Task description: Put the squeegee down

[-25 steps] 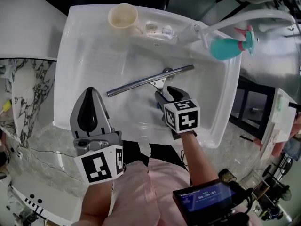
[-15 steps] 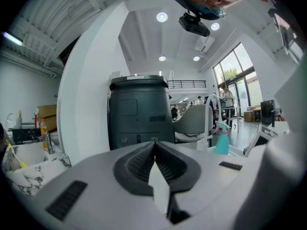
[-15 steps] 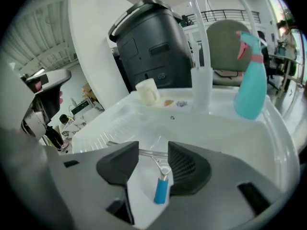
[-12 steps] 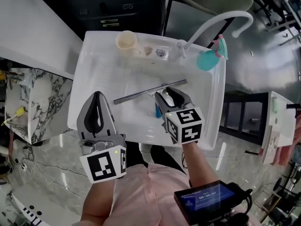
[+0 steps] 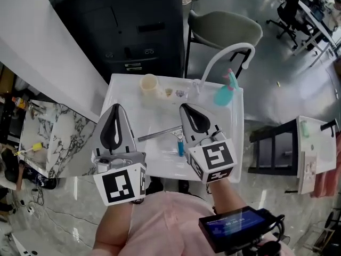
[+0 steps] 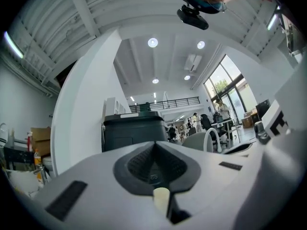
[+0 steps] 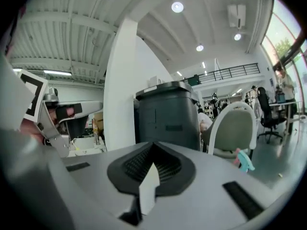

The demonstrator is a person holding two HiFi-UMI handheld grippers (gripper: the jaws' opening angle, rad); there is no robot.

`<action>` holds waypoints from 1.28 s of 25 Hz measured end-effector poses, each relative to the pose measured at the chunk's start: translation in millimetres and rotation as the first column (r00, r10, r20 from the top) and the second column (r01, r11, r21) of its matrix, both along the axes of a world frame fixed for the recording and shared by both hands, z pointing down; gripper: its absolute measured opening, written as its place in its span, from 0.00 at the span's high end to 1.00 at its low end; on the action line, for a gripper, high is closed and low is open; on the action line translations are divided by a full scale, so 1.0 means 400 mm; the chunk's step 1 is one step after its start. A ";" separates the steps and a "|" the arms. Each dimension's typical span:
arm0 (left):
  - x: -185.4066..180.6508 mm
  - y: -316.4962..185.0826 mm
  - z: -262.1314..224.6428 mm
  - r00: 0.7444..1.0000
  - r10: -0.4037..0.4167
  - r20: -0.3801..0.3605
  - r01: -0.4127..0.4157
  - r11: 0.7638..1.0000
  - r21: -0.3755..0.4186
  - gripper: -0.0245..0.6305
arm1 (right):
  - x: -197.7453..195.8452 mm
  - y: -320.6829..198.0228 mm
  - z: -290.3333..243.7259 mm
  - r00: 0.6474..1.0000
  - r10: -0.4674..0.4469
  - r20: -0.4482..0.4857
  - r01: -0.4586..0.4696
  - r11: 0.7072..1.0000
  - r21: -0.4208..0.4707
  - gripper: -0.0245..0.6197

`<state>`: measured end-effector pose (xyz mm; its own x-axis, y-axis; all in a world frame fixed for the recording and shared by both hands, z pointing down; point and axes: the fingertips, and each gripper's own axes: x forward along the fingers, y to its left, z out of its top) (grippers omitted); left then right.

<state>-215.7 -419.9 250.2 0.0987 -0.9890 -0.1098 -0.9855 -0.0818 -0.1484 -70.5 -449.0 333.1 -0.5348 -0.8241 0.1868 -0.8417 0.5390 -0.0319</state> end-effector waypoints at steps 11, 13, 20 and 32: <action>-0.003 0.005 -0.086 0.999 0.033 0.005 -0.033 0.996 0.086 0.95 | -0.005 0.017 -0.142 0.999 0.031 0.017 -0.033 0.987 0.160 0.96; -0.008 0.007 -0.089 0.999 0.036 0.004 -0.036 0.995 0.092 0.95 | -0.008 0.018 -0.151 0.999 0.035 0.017 -0.037 0.985 0.171 0.96; -0.009 0.017 -0.087 0.999 0.042 0.004 -0.042 0.995 0.093 0.95 | -0.012 0.025 -0.164 0.999 0.045 0.005 -0.045 0.979 0.196 0.96; -0.013 0.003 -0.056 0.998 0.062 0.005 -0.062 0.996 0.065 0.95 | -0.034 0.016 -0.150 0.999 0.041 0.001 -0.040 0.981 0.189 0.96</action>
